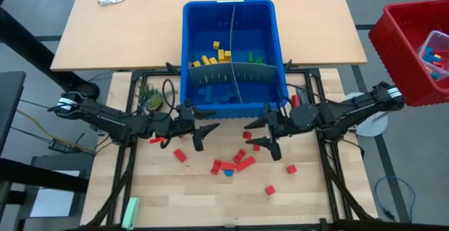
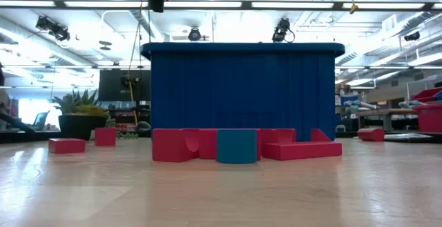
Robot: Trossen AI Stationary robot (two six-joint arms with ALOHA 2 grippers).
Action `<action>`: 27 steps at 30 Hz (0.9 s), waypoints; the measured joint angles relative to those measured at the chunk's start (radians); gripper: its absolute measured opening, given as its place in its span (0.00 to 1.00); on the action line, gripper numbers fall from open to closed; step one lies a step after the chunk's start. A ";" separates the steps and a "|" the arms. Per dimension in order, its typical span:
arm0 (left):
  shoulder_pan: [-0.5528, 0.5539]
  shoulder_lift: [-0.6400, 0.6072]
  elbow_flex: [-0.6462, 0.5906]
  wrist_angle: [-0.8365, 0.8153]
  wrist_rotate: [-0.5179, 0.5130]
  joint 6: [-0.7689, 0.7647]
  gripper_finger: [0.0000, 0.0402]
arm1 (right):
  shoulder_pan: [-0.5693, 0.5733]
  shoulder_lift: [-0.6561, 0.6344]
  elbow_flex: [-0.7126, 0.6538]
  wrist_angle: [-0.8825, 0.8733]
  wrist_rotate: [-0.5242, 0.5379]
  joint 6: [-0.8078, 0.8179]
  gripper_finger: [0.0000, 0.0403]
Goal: Sort blocks
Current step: Put the blue block with the other blue blocks into the blue bin
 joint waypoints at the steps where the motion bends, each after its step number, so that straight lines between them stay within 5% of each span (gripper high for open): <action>1: 0.000 0.000 0.000 -0.001 0.000 0.000 0.58 | 0.004 0.002 0.000 -0.011 0.008 0.000 0.57; 11: 0.000 0.000 0.000 0.000 0.000 0.000 0.58 | -0.003 0.002 -0.001 -0.045 0.059 0.010 0.57; 18: 0.000 0.000 0.000 0.000 0.000 0.000 0.58 | 0.000 0.015 -0.001 -0.039 0.059 0.240 0.57; 27: 0.000 0.000 0.000 0.000 0.000 0.000 0.58 | 0.005 0.066 0.000 0.002 0.106 0.155 0.57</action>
